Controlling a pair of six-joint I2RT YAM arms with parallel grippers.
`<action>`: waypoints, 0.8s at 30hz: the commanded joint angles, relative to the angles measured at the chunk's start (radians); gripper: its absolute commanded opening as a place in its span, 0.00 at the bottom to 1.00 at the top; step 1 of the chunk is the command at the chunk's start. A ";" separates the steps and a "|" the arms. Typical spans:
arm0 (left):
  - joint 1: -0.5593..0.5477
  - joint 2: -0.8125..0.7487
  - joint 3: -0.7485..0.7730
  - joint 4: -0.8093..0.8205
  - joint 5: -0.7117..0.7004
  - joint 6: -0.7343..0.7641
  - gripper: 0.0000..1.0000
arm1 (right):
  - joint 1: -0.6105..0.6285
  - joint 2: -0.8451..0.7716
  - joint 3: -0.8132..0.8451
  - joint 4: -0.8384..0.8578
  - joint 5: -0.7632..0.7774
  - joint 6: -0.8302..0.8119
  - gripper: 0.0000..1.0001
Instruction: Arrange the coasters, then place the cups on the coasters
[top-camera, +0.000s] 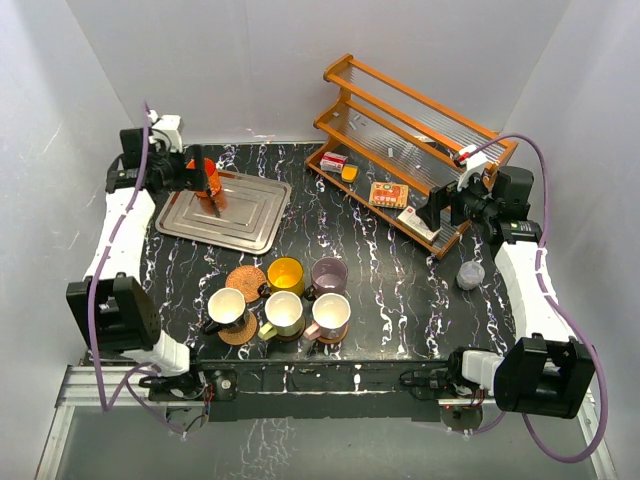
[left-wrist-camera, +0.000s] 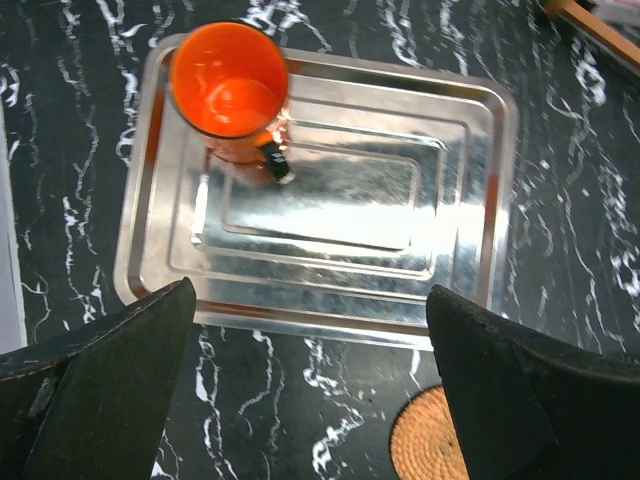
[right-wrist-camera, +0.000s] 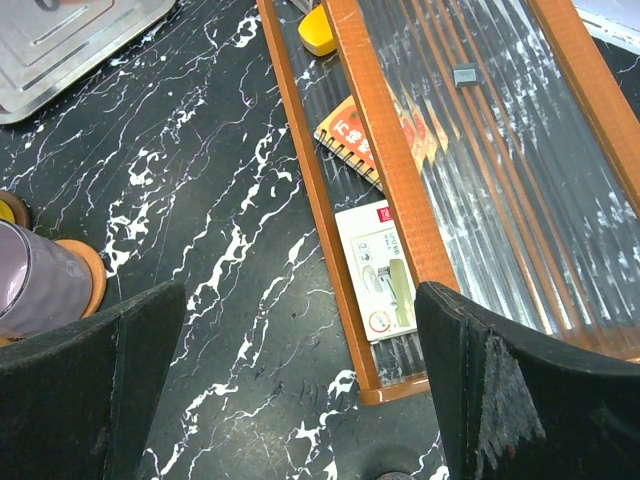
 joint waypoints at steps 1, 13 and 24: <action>0.098 0.069 0.103 0.037 0.099 -0.054 0.99 | 0.006 -0.036 0.016 0.030 -0.010 -0.011 0.98; 0.180 0.275 0.238 0.103 0.090 -0.110 0.97 | 0.014 -0.017 0.009 0.010 -0.011 -0.034 0.98; 0.180 0.498 0.372 0.128 0.080 -0.092 0.82 | 0.013 0.007 0.004 0.003 -0.012 -0.049 0.98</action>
